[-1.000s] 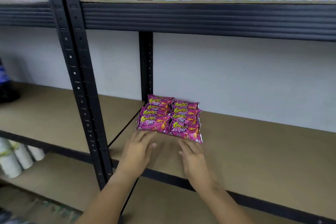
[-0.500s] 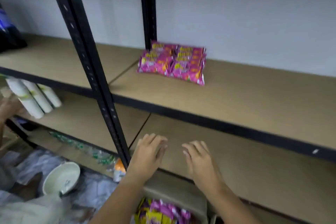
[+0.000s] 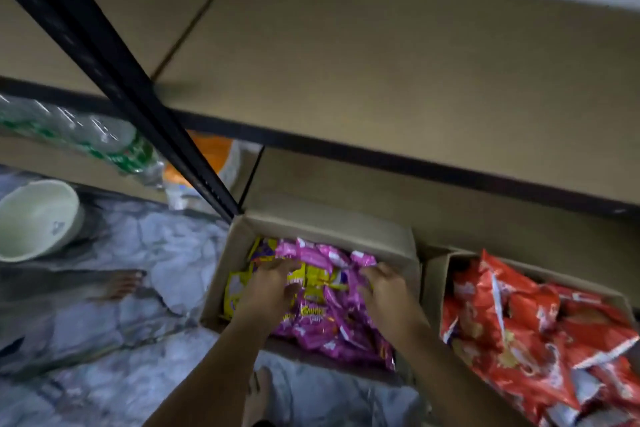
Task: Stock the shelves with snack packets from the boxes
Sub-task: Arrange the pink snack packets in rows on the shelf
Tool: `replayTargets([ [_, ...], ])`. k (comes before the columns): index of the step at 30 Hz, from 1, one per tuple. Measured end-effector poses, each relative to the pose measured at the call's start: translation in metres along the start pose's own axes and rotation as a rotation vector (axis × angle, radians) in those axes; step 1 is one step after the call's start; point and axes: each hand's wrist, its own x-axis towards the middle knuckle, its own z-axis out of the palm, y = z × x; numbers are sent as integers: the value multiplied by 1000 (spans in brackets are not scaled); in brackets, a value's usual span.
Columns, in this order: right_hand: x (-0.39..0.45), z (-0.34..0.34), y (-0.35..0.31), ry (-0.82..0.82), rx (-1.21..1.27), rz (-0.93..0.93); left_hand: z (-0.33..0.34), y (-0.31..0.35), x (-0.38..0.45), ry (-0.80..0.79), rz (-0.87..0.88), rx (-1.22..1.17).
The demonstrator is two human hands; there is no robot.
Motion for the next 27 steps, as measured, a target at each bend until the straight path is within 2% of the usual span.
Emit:
replayTargets([
  [4, 4, 83, 31, -193, 45, 71, 83, -34, 9, -148, -3, -46],
  [7, 4, 125, 55, -338, 51, 133, 129, -49, 12, -250, 33, 51],
  [12, 7, 165, 84, -461, 63, 194, 183, -65, 20, -300, 198, 221],
  [16, 8, 180, 94, -406, 90, 190, 197, -63, 25, -326, 230, 368],
  [20, 4, 163, 87, -339, 20, 164, 186, -58, 20, -300, 202, 358],
  [27, -36, 75, 43, -192, 25, 168, 83, -6, -7, -103, 229, 244],
])
